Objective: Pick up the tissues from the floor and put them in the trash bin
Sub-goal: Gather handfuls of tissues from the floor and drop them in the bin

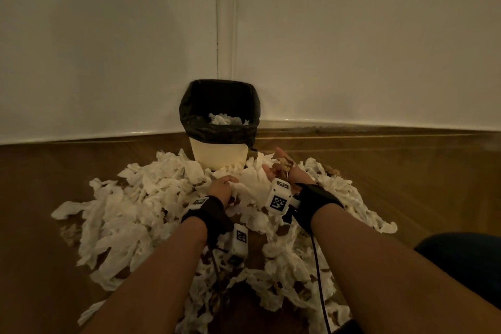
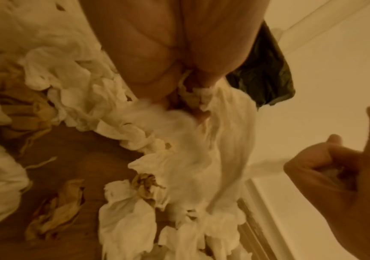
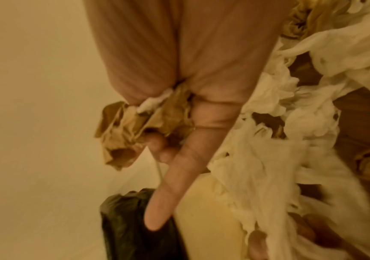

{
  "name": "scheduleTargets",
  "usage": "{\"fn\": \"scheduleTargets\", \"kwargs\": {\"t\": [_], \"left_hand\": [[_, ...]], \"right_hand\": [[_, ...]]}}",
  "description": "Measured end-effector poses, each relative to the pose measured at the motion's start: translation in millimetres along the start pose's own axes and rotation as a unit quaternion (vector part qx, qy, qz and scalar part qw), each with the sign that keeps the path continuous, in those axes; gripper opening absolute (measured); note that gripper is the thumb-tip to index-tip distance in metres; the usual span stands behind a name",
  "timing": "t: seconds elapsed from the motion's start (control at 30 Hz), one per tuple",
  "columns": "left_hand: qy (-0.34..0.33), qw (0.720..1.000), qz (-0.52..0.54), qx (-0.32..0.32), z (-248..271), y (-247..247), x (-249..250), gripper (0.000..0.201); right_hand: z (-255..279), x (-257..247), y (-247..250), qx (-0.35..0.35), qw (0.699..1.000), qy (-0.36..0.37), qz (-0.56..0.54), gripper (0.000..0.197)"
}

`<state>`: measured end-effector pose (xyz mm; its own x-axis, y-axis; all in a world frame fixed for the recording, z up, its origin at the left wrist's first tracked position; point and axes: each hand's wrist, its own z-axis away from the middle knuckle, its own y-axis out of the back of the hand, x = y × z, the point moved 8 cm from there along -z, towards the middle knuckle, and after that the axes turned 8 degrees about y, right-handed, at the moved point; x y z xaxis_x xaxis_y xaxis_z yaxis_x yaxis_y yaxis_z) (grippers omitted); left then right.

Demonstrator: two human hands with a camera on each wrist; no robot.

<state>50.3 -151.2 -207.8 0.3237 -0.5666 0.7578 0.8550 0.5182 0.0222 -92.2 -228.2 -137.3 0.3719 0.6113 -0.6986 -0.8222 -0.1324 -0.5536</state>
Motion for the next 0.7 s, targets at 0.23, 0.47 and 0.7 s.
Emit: {"fn": "scheduleTargets", "kwargs": {"t": [0.23,0.47,0.7], "left_hand": [[-0.016,0.993,0.118,0.01,43.1,10.8,48.6,0.024],[-0.151,0.984,-0.056,0.075,90.7,29.0,110.1,0.011],[-0.171,0.982,0.074,0.032,124.6,37.7,141.3,0.034]], "right_hand": [[33.3,-43.2,-36.0,0.014,0.991,0.047,0.126,0.023],[66.8,-76.0,-98.6,-0.078,0.996,0.038,0.028,0.051],[105.0,-108.1,-134.6,-0.119,0.982,0.099,0.105,0.036]]}}
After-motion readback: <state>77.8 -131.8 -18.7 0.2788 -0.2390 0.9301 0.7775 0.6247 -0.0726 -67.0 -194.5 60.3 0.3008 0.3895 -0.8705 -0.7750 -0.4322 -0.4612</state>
